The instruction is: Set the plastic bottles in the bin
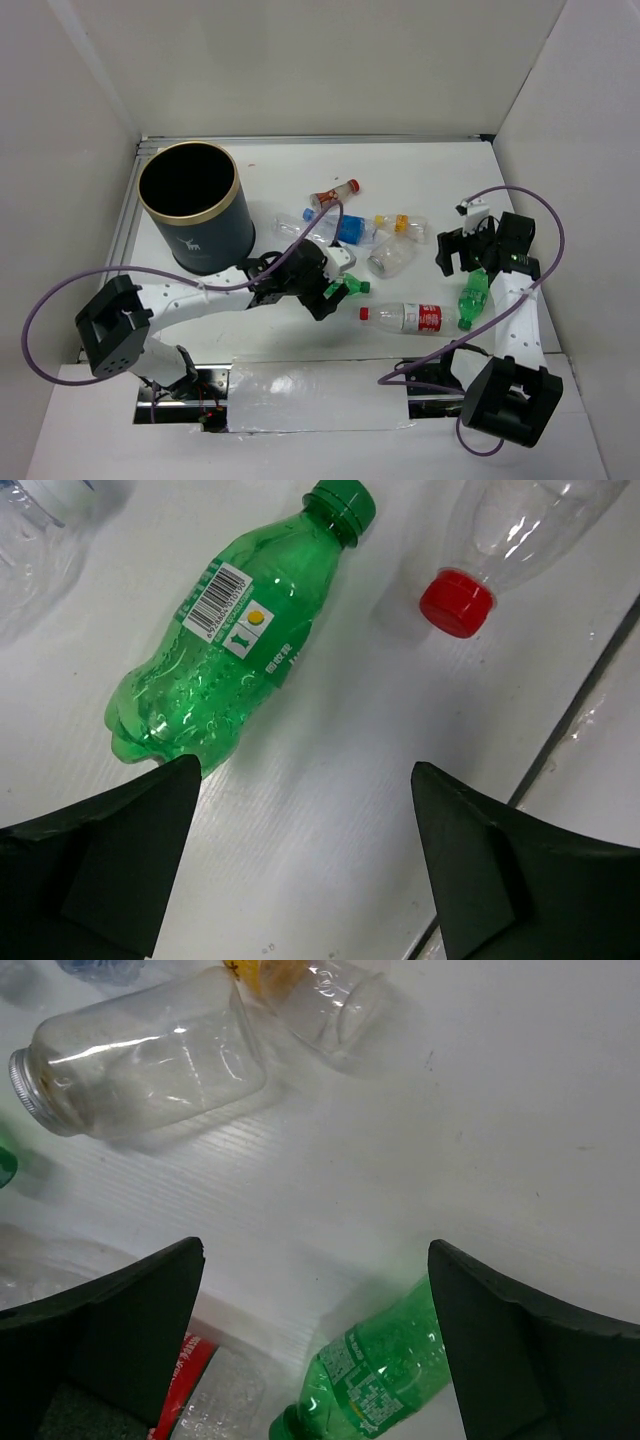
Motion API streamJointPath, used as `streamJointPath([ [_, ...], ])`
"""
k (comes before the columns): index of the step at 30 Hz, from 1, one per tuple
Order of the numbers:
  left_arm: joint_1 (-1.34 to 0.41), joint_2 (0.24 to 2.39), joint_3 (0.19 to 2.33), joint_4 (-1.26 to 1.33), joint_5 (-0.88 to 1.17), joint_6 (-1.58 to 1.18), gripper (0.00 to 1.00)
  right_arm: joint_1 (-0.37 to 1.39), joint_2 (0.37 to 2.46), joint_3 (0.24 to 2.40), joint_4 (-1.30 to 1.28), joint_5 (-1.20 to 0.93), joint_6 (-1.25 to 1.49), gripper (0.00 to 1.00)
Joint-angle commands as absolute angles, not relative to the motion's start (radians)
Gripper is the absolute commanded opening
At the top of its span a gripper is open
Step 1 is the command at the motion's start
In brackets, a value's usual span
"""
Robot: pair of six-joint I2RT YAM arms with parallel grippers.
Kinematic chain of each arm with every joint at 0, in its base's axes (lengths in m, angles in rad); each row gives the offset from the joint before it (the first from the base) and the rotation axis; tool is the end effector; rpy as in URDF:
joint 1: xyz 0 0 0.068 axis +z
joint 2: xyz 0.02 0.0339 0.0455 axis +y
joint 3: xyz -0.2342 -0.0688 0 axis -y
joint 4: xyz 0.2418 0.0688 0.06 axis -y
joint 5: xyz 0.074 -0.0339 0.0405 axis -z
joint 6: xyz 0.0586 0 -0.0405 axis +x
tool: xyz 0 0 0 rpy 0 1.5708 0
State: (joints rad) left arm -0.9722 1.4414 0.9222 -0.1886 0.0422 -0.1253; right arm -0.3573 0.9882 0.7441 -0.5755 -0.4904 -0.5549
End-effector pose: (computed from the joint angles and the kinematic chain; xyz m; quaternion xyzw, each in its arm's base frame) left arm 0.1840 -0.2742 0.1917 0.3812 0.8243 -0.2345 0.3467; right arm 0.2214 -0.0532 0.2170 -0.1776 0.8893 0.0460 0.4189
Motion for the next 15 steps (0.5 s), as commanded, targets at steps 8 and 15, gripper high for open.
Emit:
streamJointPath([
  [8,-0.968,1.638,1.057,-0.152,-0.031,0.069,0.99,-0.359,0.986,0.764,-0.649,-0.607,-0.707,1.00],
  [15,-0.959,1.759,1.104,-0.143,-0.021,0.115,0.92,-0.359,0.986,0.755,-0.660,-0.681,-0.756,1.00],
])
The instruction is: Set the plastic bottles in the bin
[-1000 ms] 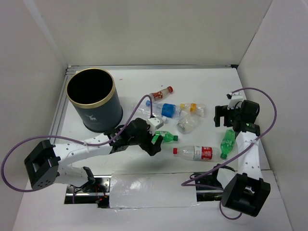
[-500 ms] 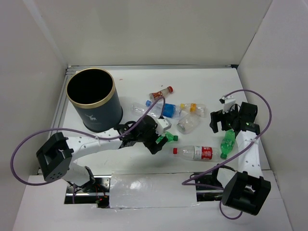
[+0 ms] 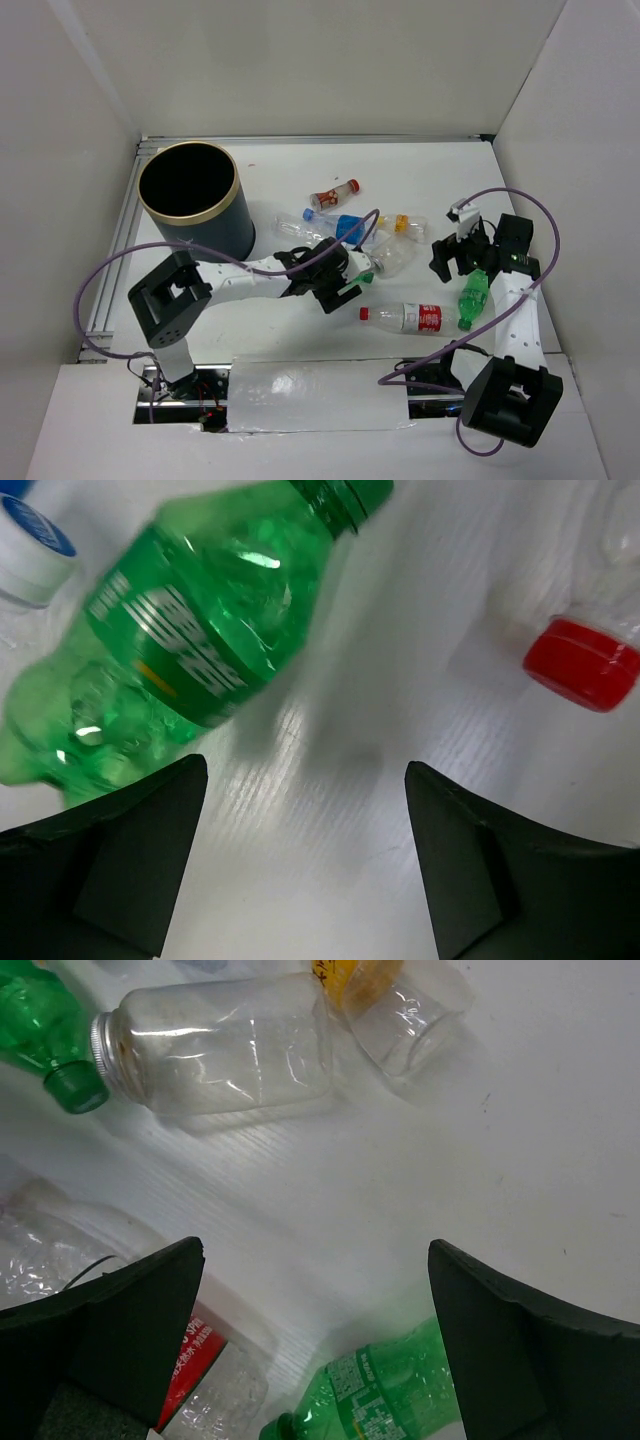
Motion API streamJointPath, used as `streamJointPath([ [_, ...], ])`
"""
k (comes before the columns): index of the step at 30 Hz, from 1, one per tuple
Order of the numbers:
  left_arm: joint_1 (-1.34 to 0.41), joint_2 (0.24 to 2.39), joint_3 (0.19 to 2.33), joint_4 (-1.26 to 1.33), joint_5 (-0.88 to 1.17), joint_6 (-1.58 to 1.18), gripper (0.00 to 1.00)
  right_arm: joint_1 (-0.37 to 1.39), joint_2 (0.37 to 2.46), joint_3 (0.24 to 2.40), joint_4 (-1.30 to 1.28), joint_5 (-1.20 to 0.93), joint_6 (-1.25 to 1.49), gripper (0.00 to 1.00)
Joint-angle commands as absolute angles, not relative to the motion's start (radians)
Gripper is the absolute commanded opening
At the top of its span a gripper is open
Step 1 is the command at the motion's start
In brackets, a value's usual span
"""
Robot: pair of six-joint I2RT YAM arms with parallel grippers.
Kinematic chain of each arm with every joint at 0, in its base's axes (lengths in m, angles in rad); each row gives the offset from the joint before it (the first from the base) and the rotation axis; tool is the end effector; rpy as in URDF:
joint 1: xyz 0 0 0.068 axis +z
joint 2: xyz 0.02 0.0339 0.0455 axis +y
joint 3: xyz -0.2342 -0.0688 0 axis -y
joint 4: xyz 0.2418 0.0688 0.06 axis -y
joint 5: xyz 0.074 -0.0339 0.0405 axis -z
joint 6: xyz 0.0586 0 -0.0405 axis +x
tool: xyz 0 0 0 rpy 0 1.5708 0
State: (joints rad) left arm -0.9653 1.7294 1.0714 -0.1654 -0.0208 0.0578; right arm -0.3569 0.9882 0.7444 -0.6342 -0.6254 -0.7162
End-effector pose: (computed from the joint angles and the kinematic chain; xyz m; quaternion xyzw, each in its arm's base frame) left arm 0.2145 -0.3077 0.1471 0.4524 0.8136 -0.1513 0.3323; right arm 0.2161 -0.0440 0.2154 -0.2627 0.8619 0.0836 0.4256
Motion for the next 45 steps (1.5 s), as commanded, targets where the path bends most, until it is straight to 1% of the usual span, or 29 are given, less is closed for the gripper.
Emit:
streamJointPath([
  [1,-0.959,1.769,1.104,-0.143,-0.021,0.115,0.92,-0.359,0.986,0.755,-0.660,-0.692,-0.756,1.00],
  [3,-0.959,1.782,1.104,-0.132,-0.057,0.115,0.90,-0.359,0.995,0.755,-0.650,-0.701,-0.756,1.00],
  [5,-0.959,1.795,1.114,-0.121,-0.080,0.124,0.90,-0.359,0.996,0.764,-0.650,-0.722,-0.767,1.00],
  [8,-0.959,1.781,1.114,-0.112,-0.112,0.124,0.85,-0.359,1.006,0.773,-0.650,-0.723,-0.778,1.00],
  [10,-0.968,1.729,1.114,-0.112,-0.103,0.124,0.81,-0.359,1.015,0.782,-0.660,-0.732,-0.788,1.00],
  [12,-0.986,1.675,1.103,-0.146,-0.080,0.124,0.75,-0.359,1.015,0.782,-0.679,-0.732,-0.799,1.00],
  [15,-1.011,1.563,1.083,-0.156,-0.071,0.133,0.75,-0.359,1.015,0.782,-0.680,-0.741,-0.811,1.00],
  [19,-1.011,1.529,1.094,-0.147,-0.061,0.182,0.85,-0.359,1.015,0.759,-0.680,-0.759,-0.811,1.00],
  [22,-1.011,1.644,1.167,-0.188,-0.061,0.236,0.91,-0.359,1.015,0.759,-0.670,-0.759,-0.811,1.00],
  [25,-1.011,1.750,1.238,-0.213,-0.009,0.279,0.92,-0.359,1.026,0.770,-0.670,-0.759,-0.822,1.00],
  [27,-1.011,1.776,1.238,-0.187,-0.009,0.298,0.95,-0.359,1.026,0.770,-0.680,-0.750,-0.834,1.00],
  [35,-1.011,1.845,1.282,-0.094,-0.150,0.357,0.96,-0.359,1.008,0.749,-0.699,-0.750,-0.865,1.00],
  [42,-1.011,1.864,1.243,-0.002,-0.219,0.397,0.96,-0.359,1.008,0.730,-0.699,-0.759,-0.865,1.00],
  [45,-1.011,1.916,1.232,0.040,-0.261,0.411,0.96,-0.359,1.008,0.730,-0.699,-0.759,-0.865,1.00],
])
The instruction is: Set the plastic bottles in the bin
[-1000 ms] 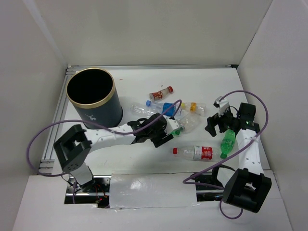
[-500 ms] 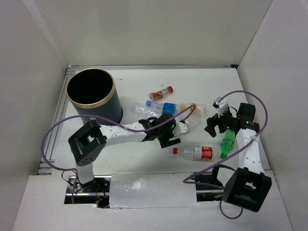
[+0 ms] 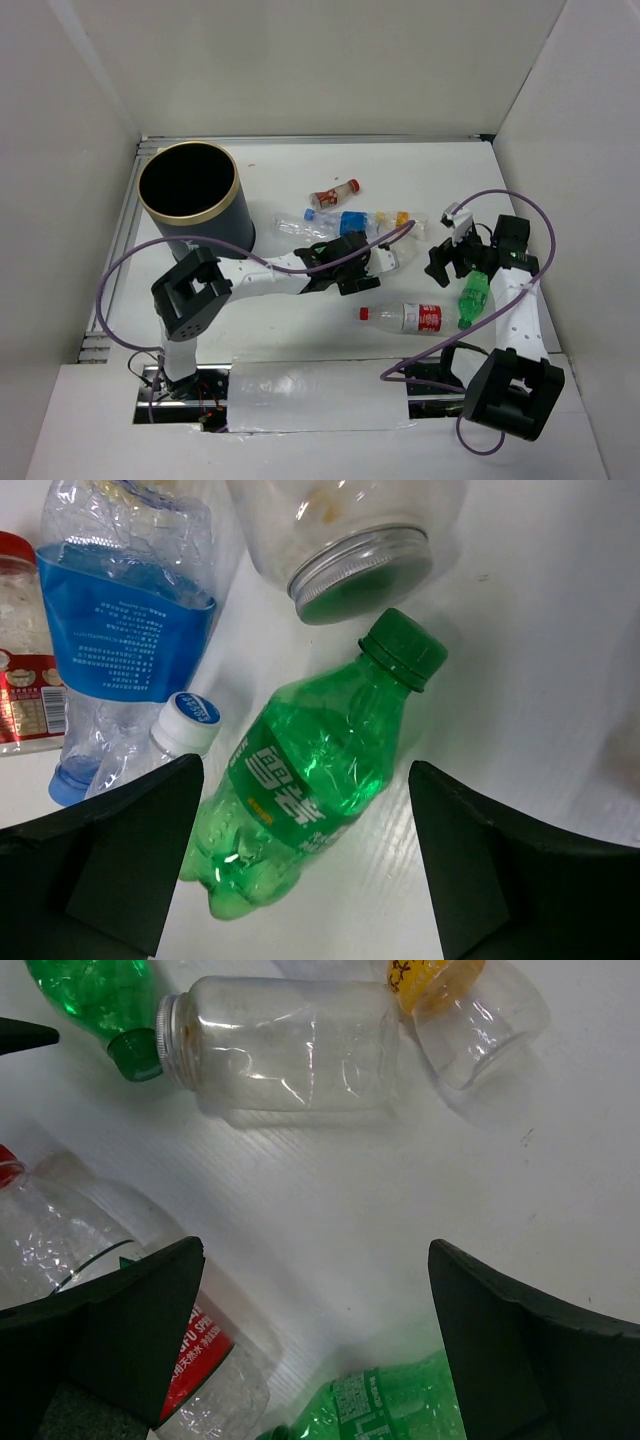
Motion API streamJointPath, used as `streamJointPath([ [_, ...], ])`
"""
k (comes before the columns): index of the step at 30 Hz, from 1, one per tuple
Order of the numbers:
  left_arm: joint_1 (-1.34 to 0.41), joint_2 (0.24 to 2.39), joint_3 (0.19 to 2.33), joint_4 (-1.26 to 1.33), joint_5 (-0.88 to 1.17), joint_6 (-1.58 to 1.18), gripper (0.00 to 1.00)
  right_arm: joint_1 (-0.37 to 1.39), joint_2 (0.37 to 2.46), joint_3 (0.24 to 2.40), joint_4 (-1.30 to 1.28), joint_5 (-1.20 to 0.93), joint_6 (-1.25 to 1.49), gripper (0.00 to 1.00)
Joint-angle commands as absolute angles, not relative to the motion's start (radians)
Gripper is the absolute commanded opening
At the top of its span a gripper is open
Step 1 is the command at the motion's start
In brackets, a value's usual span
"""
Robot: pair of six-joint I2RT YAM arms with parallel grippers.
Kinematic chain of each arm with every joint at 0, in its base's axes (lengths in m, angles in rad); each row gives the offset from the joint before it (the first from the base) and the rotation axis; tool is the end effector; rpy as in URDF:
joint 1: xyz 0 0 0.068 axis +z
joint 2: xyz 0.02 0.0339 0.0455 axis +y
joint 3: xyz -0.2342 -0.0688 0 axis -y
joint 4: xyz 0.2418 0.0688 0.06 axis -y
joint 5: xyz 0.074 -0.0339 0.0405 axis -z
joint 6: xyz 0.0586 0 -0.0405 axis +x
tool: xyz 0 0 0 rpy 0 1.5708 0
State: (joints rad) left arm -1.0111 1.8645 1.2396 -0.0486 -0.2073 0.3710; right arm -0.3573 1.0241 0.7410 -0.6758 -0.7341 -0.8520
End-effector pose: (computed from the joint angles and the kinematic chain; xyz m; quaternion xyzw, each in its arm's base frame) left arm 0.2341 -0.3509 0.1630 0.5366 0.7192 -0.0472 0.4388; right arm 0.2149 -0.0383 0.2074 -0.3227 0.8365 0.1217 0.4258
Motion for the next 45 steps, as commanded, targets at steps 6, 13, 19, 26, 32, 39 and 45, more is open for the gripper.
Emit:
streamJointPath([
  [6,-1.011,1.954,1.232,0.000,-0.216,0.381,0.94,-0.359,1.008,0.730,-0.709,-0.769,-0.865,1.00],
  [13,-1.011,1.963,1.259,-0.132,-0.118,0.319,0.59,-0.359,0.999,0.730,-0.709,-0.769,-0.876,1.00],
  [19,-1.022,1.806,1.250,-0.182,-0.072,0.223,0.17,-0.359,0.999,0.721,-0.718,-0.778,-0.902,0.94],
  [26,-1.000,1.550,1.308,-0.215,-0.049,0.118,0.00,-0.359,0.989,0.721,-0.781,-0.908,-1.127,0.59],
  [32,-0.908,1.385,1.440,-0.238,-0.132,0.025,0.00,-0.359,0.989,0.721,-0.766,-1.017,-1.334,0.77],
  [39,-0.697,1.203,1.462,-0.163,-0.349,-0.087,0.00,-0.359,1.035,0.764,-0.735,-1.039,-1.367,0.85],
  [45,-0.441,1.137,1.327,-0.075,-0.488,-0.158,0.01,-0.299,1.072,0.782,-0.723,-1.023,-1.425,0.86],
])
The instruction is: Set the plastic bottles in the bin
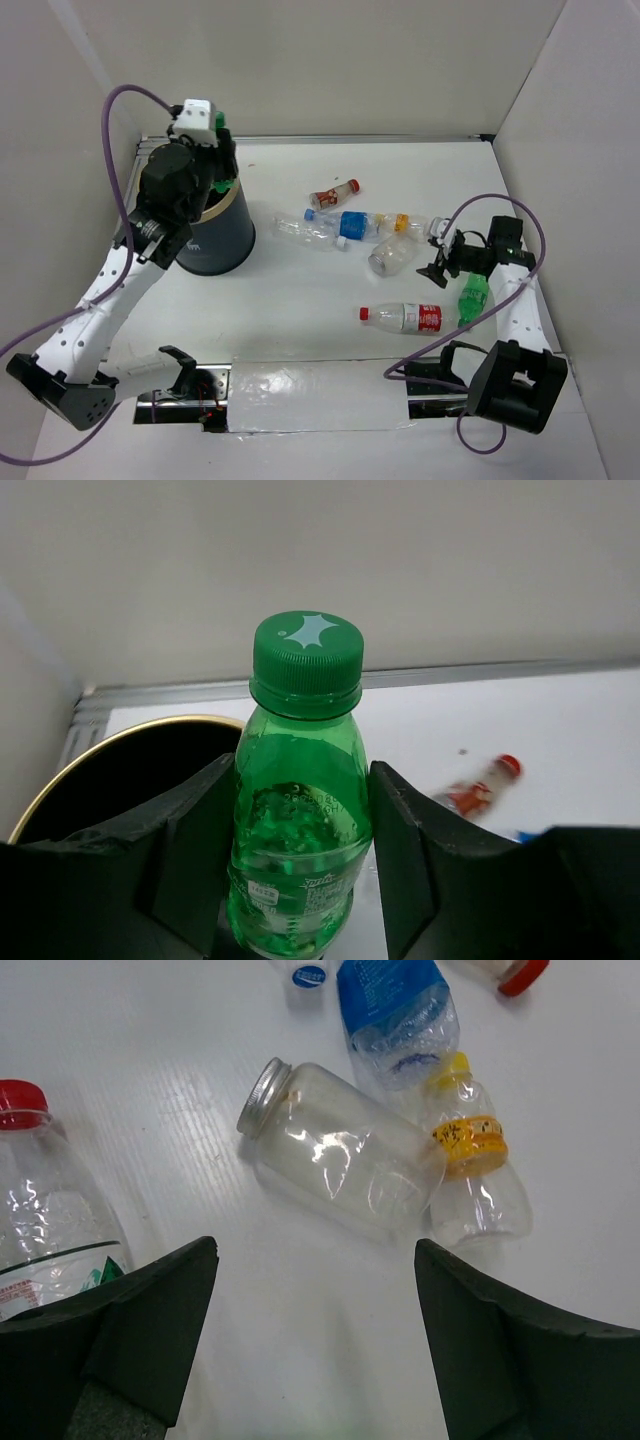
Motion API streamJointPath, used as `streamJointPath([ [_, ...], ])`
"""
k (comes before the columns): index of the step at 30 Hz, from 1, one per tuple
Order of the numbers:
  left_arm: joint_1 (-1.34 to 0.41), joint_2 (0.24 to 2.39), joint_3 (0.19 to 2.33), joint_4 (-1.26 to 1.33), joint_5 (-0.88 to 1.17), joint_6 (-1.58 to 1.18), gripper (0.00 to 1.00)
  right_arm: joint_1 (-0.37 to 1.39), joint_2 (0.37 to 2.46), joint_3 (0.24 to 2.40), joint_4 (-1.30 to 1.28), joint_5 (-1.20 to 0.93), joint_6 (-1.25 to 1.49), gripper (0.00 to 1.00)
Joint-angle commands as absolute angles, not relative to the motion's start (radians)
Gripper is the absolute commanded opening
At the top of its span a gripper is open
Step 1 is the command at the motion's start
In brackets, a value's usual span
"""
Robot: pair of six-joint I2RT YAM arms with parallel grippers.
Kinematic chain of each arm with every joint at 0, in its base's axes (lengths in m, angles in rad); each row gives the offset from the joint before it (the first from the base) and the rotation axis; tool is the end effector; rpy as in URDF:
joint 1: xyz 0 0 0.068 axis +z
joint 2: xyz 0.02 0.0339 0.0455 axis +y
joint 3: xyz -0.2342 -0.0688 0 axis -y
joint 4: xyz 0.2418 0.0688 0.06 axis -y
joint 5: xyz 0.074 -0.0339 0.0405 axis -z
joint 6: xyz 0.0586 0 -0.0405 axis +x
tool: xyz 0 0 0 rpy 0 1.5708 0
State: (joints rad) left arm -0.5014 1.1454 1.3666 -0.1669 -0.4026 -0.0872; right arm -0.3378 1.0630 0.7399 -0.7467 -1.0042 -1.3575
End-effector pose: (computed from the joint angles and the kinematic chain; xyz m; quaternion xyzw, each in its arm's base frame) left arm 0.2512 -0.1115 0.4454 -0.0035 0.6892 -0.0748 0.7207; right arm 0.2099 -0.0213 0.2058 -0.5186 0.6830 0.1456 0.4933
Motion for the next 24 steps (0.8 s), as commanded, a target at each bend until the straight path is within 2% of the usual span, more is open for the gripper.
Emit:
streamJointPath([
  [1,-0.378,1.121,1.300,-0.075,-0.468,-0.172,0.04,-0.288,1.072,0.770,-0.723,-1.006,-1.462,0.86],
  [3,-0.336,1.121,1.273,-0.057,-0.460,-0.196,0.12,-0.265,1.083,0.758,-0.732,-0.988,-1.572,0.91],
  [4,-0.316,1.121,1.258,-0.057,-0.484,-0.196,0.22,-0.238,1.106,0.749,-0.732,-0.967,-1.612,0.91],
  [6,-0.304,1.130,1.246,-0.057,-0.550,-0.196,0.28,-0.207,1.124,0.749,-0.732,-0.936,-1.698,0.92],
  [8,-0.293,1.143,1.236,-0.089,-0.586,-0.218,0.55,-0.149,1.152,0.749,-0.678,-0.911,-1.698,0.93],
  [10,-0.282,1.155,1.227,-0.119,-0.618,-0.256,0.76,-0.111,1.170,0.758,-0.635,-0.859,-1.698,0.93],
  [11,-0.273,1.155,1.227,-0.158,-0.627,-0.270,0.93,-0.074,1.193,0.758,-0.594,-0.841,-1.698,0.93],
  [13,-0.273,1.155,1.265,-0.219,-0.627,-0.304,1.00,-0.017,1.242,0.771,-0.551,-0.774,-1.698,0.94],
  [17,-0.323,1.105,1.299,-0.281,-0.571,-0.299,1.00,0.026,1.319,0.822,-0.537,-0.720,-1.736,0.94],
  [24,-0.530,0.919,1.211,-0.302,-0.146,-0.248,1.00,0.107,1.472,0.853,-0.510,-0.603,-1.832,0.95],
])
